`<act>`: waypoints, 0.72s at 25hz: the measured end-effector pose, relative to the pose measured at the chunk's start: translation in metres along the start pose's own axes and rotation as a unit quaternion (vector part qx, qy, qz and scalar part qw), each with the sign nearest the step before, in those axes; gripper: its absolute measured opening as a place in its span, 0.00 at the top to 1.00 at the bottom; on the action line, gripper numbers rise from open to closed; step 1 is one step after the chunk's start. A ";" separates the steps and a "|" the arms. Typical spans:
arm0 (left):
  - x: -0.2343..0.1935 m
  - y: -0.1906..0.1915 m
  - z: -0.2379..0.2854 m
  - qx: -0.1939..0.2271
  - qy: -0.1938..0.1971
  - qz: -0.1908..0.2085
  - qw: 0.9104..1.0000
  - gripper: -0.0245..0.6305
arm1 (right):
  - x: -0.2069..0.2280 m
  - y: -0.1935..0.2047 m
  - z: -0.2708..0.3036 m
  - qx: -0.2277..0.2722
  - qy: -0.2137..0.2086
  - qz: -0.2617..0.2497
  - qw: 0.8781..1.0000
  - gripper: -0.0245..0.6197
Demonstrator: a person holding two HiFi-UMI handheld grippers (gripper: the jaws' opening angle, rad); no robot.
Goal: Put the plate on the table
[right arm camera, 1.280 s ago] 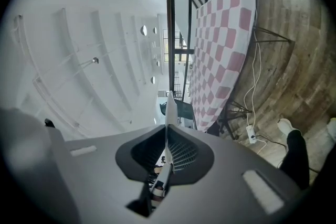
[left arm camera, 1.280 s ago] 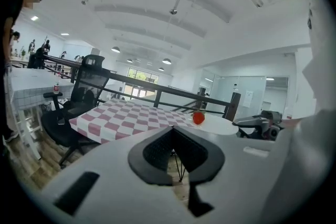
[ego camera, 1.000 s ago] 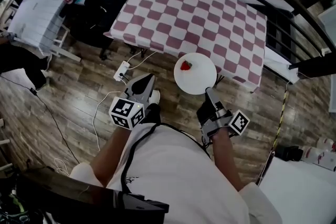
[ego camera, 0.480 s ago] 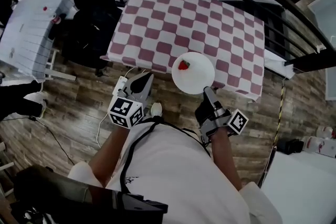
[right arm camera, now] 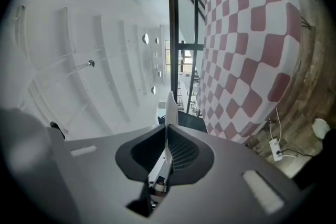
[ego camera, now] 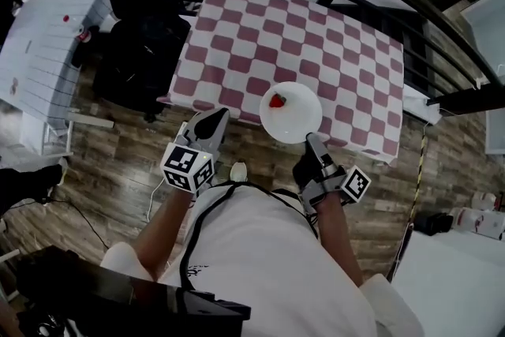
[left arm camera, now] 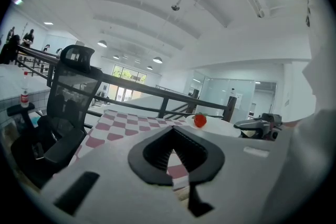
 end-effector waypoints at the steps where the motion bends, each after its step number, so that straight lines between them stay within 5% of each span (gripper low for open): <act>1: -0.006 0.000 -0.001 0.000 -0.001 0.000 1.000 0.95 | 0.000 0.001 0.005 -0.001 -0.002 -0.002 1.000 0.93; 18: -0.029 0.007 0.010 0.001 -0.022 -0.025 0.999 0.95 | 0.004 -0.022 0.050 -0.025 -0.011 -0.006 1.000 0.93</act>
Point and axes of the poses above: the fingertips, and each gripper's own axes: z forward along the fingers, x to its right, y out of its underside, the point moved 3 cm from there along -z, backward along the fingers, and after that the axes turned 11 degrees about y, right-handed, at the moved point
